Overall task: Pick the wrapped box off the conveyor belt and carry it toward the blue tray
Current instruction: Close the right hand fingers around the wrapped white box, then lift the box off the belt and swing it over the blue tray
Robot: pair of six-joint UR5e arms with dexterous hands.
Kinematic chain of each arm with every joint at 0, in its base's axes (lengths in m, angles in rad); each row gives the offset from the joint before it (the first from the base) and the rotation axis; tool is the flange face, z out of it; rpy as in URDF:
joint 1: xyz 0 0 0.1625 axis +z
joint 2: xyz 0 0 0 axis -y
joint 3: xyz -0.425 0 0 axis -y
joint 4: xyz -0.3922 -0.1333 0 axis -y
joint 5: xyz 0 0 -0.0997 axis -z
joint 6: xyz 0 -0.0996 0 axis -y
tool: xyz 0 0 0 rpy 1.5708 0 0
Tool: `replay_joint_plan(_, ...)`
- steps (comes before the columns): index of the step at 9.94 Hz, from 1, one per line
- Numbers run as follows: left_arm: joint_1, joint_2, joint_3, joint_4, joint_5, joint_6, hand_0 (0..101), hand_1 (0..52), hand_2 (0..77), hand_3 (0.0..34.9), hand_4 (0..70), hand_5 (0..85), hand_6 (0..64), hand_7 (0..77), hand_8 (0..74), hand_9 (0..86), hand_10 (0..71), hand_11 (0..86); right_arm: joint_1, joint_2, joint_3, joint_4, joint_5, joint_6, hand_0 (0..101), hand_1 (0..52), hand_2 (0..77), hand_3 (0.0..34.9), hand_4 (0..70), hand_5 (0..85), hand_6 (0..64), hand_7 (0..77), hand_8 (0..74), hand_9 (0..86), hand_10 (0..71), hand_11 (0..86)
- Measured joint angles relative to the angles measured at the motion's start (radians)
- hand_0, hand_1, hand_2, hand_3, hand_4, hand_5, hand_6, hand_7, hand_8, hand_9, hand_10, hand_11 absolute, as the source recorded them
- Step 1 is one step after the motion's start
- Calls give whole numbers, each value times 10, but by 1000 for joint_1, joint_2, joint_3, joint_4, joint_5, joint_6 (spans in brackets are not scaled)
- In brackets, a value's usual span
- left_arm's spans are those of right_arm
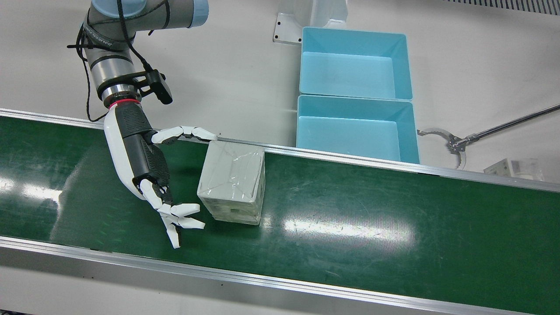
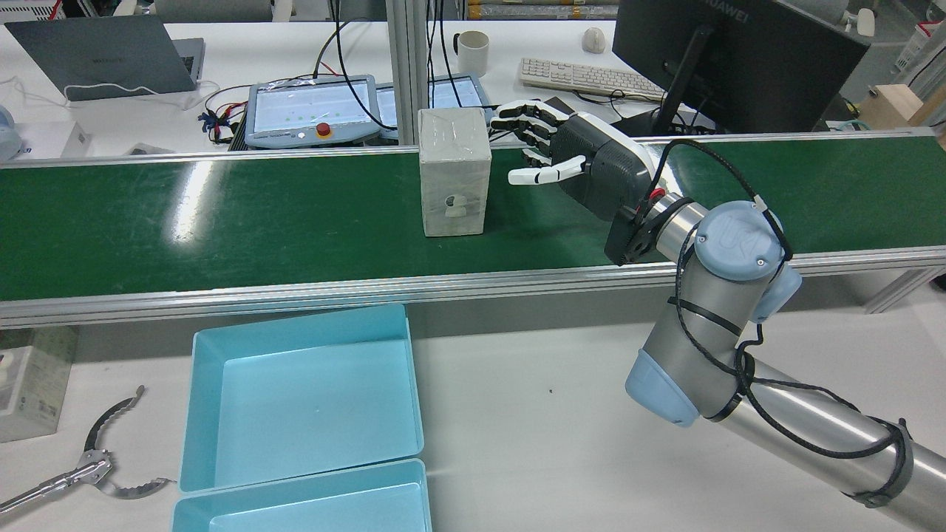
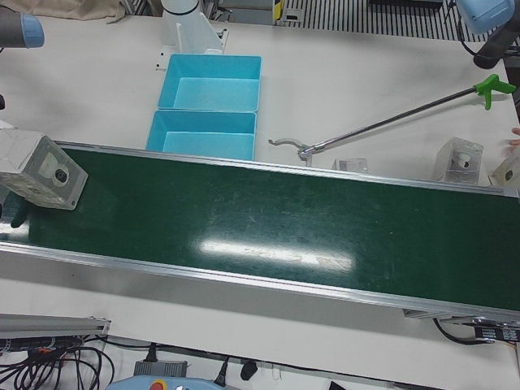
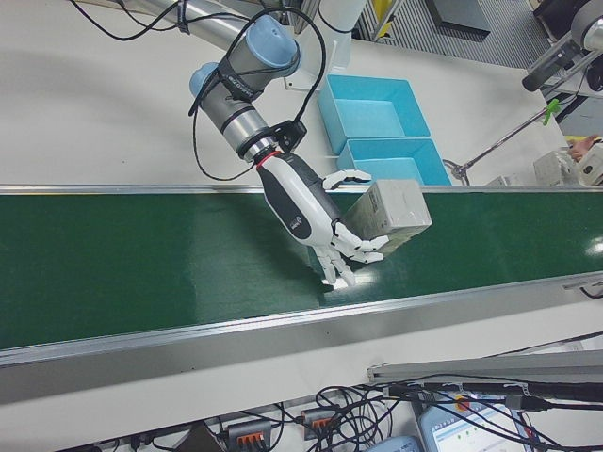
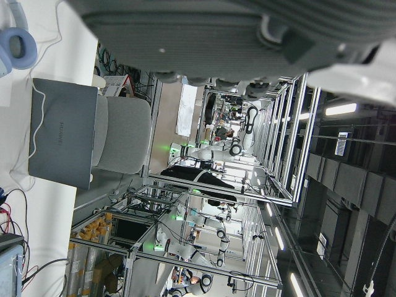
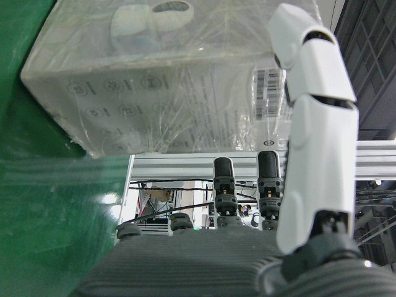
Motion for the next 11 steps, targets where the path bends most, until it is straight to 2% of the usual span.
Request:
replay_joint_plan(2, 0, 0, 0, 0, 0, 0, 0, 0, 5, 0, 0, 11, 0, 0, 0, 0, 5, 0, -2, 15, -13, 0, 1, -5, 475, 158, 235, 210, 87, 338, 22, 229, 0, 54, 0, 16)
replay_joint_plan(4, 0, 0, 0, 0, 0, 0, 0, 0, 5, 0, 0, 11, 0, 0, 0, 0, 5, 0, -5, 51, -49, 0, 5, -7, 476, 164, 245, 215, 98, 338, 22, 240, 0, 54, 0, 16)
replay_joint_plan(6, 0, 0, 0, 0, 0, 0, 0, 0, 5, 0, 0, 11, 0, 0, 0, 0, 5, 0, -15, 80, -74, 0, 40, -7, 476, 158, 262, 225, 98, 349, 33, 262, 0, 65, 0, 16)
replay_joint_plan(7, 0, 0, 0, 0, 0, 0, 0, 0, 5, 0, 0, 11, 0, 0, 0, 0, 5, 0, -24, 86, -78, -2, 54, -6, 486, 158, 278, 234, 125, 376, 60, 300, 33, 104, 0, 16)
replay_joint_plan(8, 0, 0, 0, 0, 0, 0, 0, 0, 5, 0, 0, 11, 0, 0, 0, 0, 0, 0, -32, 88, -78, -7, 62, -6, 515, 125, 305, 210, 169, 409, 120, 365, 82, 175, 44, 11)
replay_joint_plan(9, 0, 0, 0, 0, 0, 0, 0, 0, 5, 0, 0, 11, 0, 0, 0, 0, 0, 0, -38, 88, -71, -21, 66, -6, 515, 125, 305, 210, 169, 409, 120, 365, 82, 175, 44, 11)
replay_joint_plan(10, 0, 0, 0, 0, 0, 0, 0, 0, 11, 0, 0, 11, 0, 0, 0, 0, 0, 0, -40, 88, -47, -43, 67, -6, 524, 98, 333, 134, 218, 518, 224, 469, 327, 404, 235, 185)
replay_joint_plan(11, 0, 0, 0, 0, 0, 0, 0, 0, 5, 0, 0, 11, 0, 0, 0, 0, 5, 0, -41, 88, 0, -77, 67, -7, 536, 98, 333, 105, 235, 556, 245, 502, 365, 436, 311, 278)
